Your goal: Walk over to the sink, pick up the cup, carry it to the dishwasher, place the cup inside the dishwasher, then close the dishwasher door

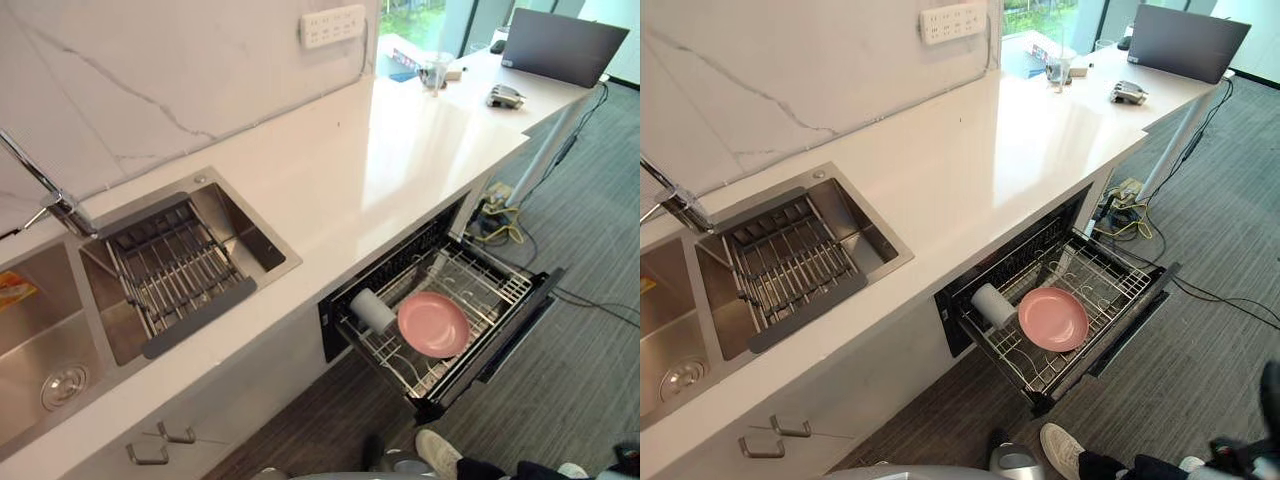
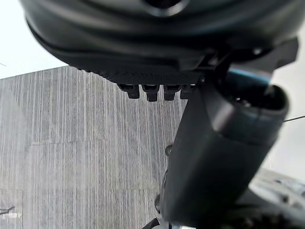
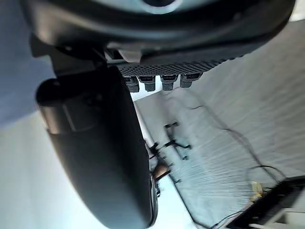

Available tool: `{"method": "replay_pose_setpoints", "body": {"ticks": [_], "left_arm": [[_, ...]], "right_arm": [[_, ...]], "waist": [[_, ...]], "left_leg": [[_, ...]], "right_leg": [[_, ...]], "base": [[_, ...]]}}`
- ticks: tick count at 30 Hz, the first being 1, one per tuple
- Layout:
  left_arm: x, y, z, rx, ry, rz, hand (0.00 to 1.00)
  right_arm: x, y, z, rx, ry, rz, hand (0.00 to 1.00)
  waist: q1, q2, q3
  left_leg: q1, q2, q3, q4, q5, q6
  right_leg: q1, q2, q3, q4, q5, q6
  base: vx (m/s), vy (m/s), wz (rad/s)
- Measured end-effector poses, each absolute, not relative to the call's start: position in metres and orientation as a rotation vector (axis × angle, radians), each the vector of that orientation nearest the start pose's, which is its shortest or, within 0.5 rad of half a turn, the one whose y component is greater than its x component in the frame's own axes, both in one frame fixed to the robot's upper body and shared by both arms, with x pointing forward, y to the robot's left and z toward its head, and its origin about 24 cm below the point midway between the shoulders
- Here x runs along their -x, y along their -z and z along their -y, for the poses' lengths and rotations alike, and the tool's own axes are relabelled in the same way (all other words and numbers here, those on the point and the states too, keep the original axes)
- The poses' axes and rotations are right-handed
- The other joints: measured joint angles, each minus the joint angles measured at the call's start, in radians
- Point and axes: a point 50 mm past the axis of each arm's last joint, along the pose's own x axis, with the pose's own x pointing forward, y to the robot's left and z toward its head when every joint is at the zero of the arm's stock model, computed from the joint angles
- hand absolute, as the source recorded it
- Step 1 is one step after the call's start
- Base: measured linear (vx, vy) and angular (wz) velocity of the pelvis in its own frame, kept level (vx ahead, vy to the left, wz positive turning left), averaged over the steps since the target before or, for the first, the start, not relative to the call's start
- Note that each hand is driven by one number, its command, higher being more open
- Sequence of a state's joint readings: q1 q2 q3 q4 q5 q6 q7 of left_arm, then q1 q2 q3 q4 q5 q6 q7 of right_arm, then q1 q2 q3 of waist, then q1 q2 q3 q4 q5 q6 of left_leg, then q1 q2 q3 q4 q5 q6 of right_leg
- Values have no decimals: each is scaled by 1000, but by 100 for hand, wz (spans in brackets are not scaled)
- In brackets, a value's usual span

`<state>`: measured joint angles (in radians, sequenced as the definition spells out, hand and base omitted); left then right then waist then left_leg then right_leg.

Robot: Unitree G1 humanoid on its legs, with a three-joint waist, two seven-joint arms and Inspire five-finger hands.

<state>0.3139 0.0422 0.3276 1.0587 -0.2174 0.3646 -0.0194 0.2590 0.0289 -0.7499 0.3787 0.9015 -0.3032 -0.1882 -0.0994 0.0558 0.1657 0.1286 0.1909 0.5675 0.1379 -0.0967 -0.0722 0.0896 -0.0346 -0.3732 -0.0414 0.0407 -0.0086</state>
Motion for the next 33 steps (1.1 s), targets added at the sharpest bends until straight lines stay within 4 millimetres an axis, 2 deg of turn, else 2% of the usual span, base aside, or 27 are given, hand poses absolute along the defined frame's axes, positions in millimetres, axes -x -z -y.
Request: {"method": "replay_pose_setpoints", "body": {"ticks": [1, 3, 4, 5, 6, 9, 12, 18, 20, 22, 23, 25, 26, 27, 28, 29, 31, 33], "left_arm": [[41, 173, -187, 448, -514, -1633, 100], [41, 174, -185, 444, -519, -1632, 100], [39, 174, -185, 441, -520, -1629, 100], [36, 173, -186, 433, -519, -1615, 100], [35, 173, -186, 433, -519, -1612, 100], [34, 172, -186, 437, -521, -1600, 100], [38, 171, -185, 446, -523, -1594, 100], [35, 170, -189, 431, -509, -1578, 100], [34, 170, -189, 440, -496, -1565, 100], [33, 171, -187, 449, -476, -1560, 100], [32, 171, -186, 453, -471, -1559, 100], [28, 172, -183, 464, -441, -1544, 100], [25, 172, -183, 464, -435, -1538, 100], [22, 172, -183, 460, -419, -1530, 100], [20, 172, -182, 456, -408, -1526, 100], [10, 172, -182, 450, -388, -1505, 100], [-2, 172, -182, 456, -381, -1469, 100], [-7, 172, -181, 475, -392, -1437, 100]], "right_arm": [[-69, 78, 297, -804, 1291, -90, 100], [-88, 87, 272, -815, 1092, -201, 100], [-94, 87, 265, -819, 1034, -209, 100], [-107, 86, 252, -830, 902, -204, 100], [-110, 85, 249, -830, 869, -198, 100], [-95, 89, 253, -863, 890, -172, 100], [-90, 94, 255, -910, 900, -156, 100], [-105, 95, 268, -906, 855, -157, 100], [-120, 94, 269, -911, 826, -159, 100], [-147, 87, 272, -923, 784, -153, 100], [-154, 85, 273, -925, 773, -151, 100], [-182, 73, 280, -925, 725, -132, 100], [-190, 69, 282, -925, 711, -123, 100], [-208, 58, 284, -929, 681, -102, 100], [-218, 51, 285, -932, 666, -91, 100], [-243, 32, 286, -933, 622, -53, 100], [-268, 11, 284, -942, 564, -6, 100], [-274, 6, 274, -946, 513, 8, 100]], "waist": [[2, 5, -3], [12, 14, -5], [16, 16, -5], [32, 16, -5], [39, 16, -5], [52, 15, -2], [61, 15, -2], [95, 15, -3], [111, 16, -2], [118, 23, 1], [124, 27, 3], [153, 53, 19], [156, 61, 24], [161, 74, 35], [164, 82, 42], [169, 99, 68], [171, 112, 96], [169, 115, 111]], "left_leg": [[3, -2, 0, -13, -7, 7], [4, -4, 1, -20, -10, 6], [4, -4, 1, -22, -10, 6], [3, -3, 3, -25, -10, 7], [2, -1, 5, -25, -9, 7], [-15, 4, 19, -32, 1, 13], [-8, -3, 2, -46, 43, 12], [-9, -42, -80, -68, 71, 26], [-19, -50, -116, -69, 83, 26], [-42, -59, -157, -68, 103, 27], [-47, -60, -163, -67, 108, 26], [-64, -61, -186, -62, 126, 24], [-72, -61, -198, -59, 131, 22], [-92, -58, -213, -55, 138, 22], [-103, -56, -216, -53, 143, 24], [-137, -54, -220, -43, 161, 22], [-173, -57, -224, -45, 192, 25], [-195, -59, -220, -55, 219, 28]], "right_leg": [[2, 0, -7, -1, -3, -5], [5, -3, -18, -1, -1, -4], [6, -4, -23, -1, -1, -3], [18, -9, -47, -9, 1, -1], [22, -12, -62, -11, 3, 3], [29, -36, -143, -4, -10, 21], [32, -58, -182, 47, -40, 31], [53, -93, -240, 69, -54, 50], [53, -95, -256, 65, -58, 55], [52, -96, -285, 56, -57, 51], [52, -95, -290, 55, -57, 49], [48, -95, -306, 54, -56, 45], [46, -96, -313, 54, -56, 44], [29, -97, -319, 61, -57, 37], [17, -97, -319, 66, -56, 33], [-18, -104, -319, 88, -59, 21], [-70, -119, -320, 128, -69, 5], [-111, -131, -318, 165, -81, -4]], "base": [[-5, 36, 6], [-4, 39, 11], [13, 62, 34], [24, 55, 43], [36, 58, 71], [70, 105, 80], [73, 110, 43], [33, 62, 29], [-25, 9, 29], [-43, -4, 37], [-45, -5, 28], [-59, -7, 21], [-70, -9, 26], [-61, -6, 16], [-88, 0, 10], [-75, 3, 1], [-70, -10, 2], [-54, -26, -1]]}}
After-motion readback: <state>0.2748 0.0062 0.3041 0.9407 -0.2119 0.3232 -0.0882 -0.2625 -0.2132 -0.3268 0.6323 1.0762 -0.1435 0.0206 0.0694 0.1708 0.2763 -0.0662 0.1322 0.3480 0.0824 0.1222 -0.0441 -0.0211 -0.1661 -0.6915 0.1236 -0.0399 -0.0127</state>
